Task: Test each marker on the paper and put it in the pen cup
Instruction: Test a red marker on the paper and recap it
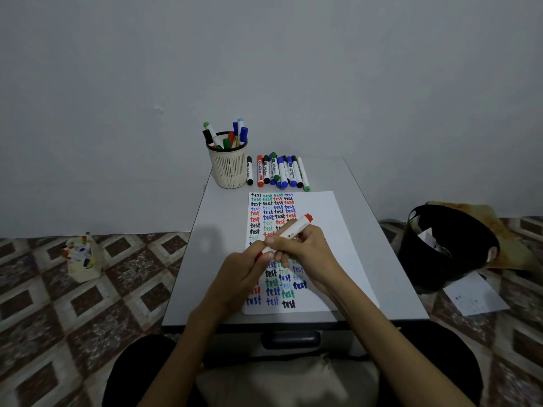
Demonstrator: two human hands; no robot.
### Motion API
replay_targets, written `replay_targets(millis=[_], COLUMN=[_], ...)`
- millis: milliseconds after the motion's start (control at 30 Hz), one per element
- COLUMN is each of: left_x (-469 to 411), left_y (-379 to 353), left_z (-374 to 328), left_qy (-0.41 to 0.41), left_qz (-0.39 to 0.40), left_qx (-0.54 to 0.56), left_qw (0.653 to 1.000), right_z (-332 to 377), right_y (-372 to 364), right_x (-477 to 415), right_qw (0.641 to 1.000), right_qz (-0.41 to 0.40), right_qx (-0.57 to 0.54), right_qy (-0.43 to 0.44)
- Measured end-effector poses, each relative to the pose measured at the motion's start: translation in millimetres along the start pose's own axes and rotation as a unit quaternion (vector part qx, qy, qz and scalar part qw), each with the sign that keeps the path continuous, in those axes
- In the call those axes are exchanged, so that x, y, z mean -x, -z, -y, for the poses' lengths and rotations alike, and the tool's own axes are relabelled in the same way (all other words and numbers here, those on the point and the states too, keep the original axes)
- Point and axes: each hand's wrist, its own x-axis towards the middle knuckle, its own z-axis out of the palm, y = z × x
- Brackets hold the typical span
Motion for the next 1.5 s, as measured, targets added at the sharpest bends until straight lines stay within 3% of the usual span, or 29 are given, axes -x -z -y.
replay_targets(millis=[300,467,700,967,1167,1500], left_x=[-3,-4,-3,-5,-6,-7], left_y=[2,3,4,-7,-7,-5], left_z=[8,10,9,20,22,19], left_qy=[0.008,0.020,0.039,0.051,0.049,0.053], left_qz=[-0.014,-0.015,-0.053,-0.012,-0.012,-0.021], left_qx=[0.049,0.062,0.065,-0.080,-0.067,-0.054], left_qw=[0.999,0.998,0.996,0.995,0.996,0.997], right_z=[3,13,11,-13,-22,-25], right_y=[0,6,27,32,25,25], right_x=[-6,-7,14,45,45,47], right_qw=[0.999,0.996,0.994,0.996,0.990,0.985], right_qz=[0.026,0.035,-0.069,-0.087,-0.099,-0.075], right_qx=[-0.005,0.066,-0.072,-0.006,0.096,0.153], right_qy=[0.025,0.039,0.034,0.001,0.015,-0.014])
